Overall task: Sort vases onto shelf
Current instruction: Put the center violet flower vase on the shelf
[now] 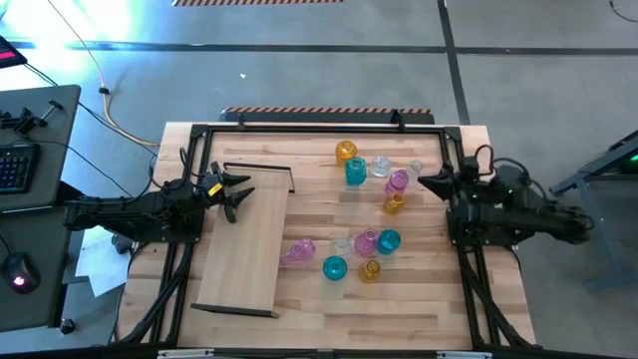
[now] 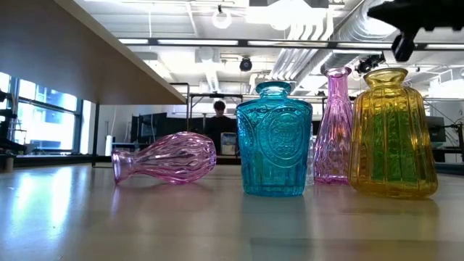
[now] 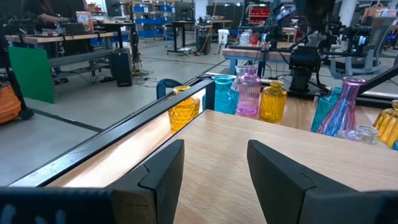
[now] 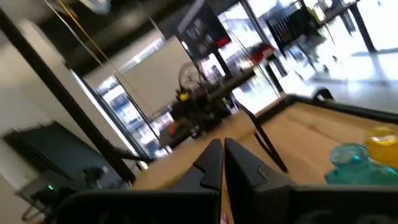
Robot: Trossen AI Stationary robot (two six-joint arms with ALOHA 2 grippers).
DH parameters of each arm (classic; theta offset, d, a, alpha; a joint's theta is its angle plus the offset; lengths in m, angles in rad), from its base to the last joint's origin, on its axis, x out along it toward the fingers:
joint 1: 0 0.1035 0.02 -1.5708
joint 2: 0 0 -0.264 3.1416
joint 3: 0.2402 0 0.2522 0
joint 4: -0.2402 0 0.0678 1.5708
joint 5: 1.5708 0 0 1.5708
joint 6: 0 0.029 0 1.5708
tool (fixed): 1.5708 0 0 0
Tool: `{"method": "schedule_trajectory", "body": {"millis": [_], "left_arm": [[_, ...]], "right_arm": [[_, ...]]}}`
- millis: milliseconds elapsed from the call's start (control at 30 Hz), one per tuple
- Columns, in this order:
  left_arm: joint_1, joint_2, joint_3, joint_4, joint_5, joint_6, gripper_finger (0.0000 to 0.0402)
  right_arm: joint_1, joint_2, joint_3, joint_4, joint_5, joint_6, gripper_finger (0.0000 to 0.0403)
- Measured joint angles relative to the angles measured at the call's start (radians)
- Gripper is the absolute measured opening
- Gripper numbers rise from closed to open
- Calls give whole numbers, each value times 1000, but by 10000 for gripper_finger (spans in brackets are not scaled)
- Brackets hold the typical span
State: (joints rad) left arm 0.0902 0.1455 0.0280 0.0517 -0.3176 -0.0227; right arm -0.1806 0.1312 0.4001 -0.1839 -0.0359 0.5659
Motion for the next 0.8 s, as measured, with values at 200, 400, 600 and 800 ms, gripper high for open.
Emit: {"method": "schedule_trajectory", "body": {"millis": [200, 400, 600, 800], "left_arm": [[0, 0, 0, 0, 0, 0, 170], [1, 0, 0, -1, -24, 0, 170], [1, 0, 0, -1, -24, 0, 170], [1, 0, 0, -1, -25, 0, 170]], "right_arm": [[0, 282, 242, -44, 8, -62, 0], [0, 620, 487, -43, -22, -113, 0], [52, 937, 753, -44, -77, -201, 0], [112, 1178, 1019, -52, -82, -283, 0]]}}
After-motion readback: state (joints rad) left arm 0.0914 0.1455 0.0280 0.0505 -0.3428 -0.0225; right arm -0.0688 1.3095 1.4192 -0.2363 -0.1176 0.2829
